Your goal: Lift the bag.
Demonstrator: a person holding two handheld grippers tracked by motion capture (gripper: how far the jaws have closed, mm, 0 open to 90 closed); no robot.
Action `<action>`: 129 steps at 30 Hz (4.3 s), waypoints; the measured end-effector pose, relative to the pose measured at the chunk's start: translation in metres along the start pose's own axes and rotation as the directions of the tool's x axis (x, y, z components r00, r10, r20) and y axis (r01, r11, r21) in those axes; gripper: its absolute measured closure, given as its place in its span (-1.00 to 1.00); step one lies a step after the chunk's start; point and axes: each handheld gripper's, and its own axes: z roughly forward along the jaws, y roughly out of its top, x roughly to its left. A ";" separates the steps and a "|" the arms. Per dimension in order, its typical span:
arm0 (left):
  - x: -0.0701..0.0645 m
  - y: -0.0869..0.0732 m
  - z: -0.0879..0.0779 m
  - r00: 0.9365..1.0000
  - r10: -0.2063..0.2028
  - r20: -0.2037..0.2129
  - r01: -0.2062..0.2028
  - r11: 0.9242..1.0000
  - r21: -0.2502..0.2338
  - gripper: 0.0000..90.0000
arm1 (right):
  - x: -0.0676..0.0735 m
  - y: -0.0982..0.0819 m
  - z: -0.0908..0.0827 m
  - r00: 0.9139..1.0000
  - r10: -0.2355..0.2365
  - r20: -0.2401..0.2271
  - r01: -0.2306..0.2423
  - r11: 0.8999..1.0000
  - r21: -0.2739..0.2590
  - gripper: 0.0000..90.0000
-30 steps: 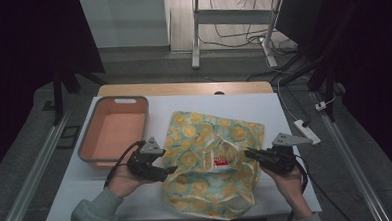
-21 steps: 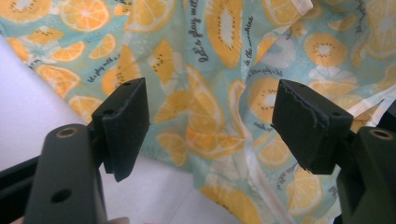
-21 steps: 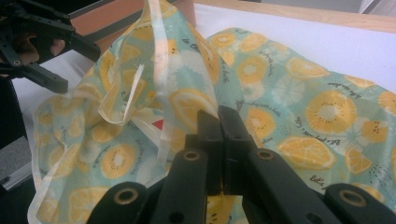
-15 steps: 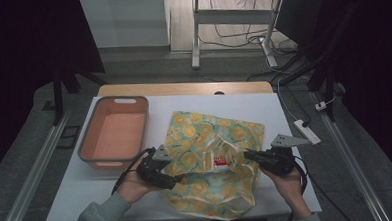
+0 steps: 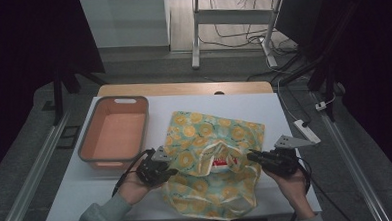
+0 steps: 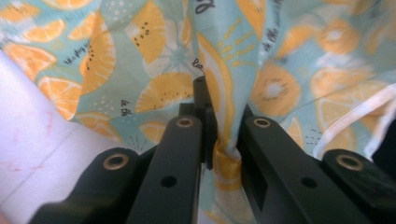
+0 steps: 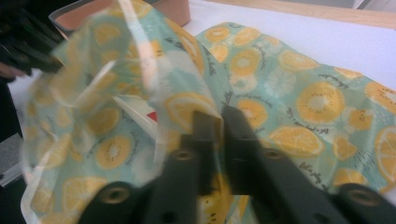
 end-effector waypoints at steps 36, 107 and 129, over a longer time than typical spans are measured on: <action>0.011 -0.015 -0.065 0.995 -0.084 0.047 0.092 0.975 -0.204 0.95 | 0.050 -0.006 -0.040 0.983 -0.136 0.122 0.139 0.990 -0.013 0.99; 0.073 0.030 -0.095 0.987 -0.159 -0.029 0.139 0.925 -0.354 -0.69 | -0.020 0.081 -0.002 0.986 -0.052 0.157 0.072 0.990 -0.123 -0.31; 0.048 -0.057 -0.085 0.972 -0.215 -0.098 0.183 0.946 -0.267 -0.56 | -0.014 -0.025 -0.057 0.997 -0.043 0.057 0.047 0.996 -0.072 -0.33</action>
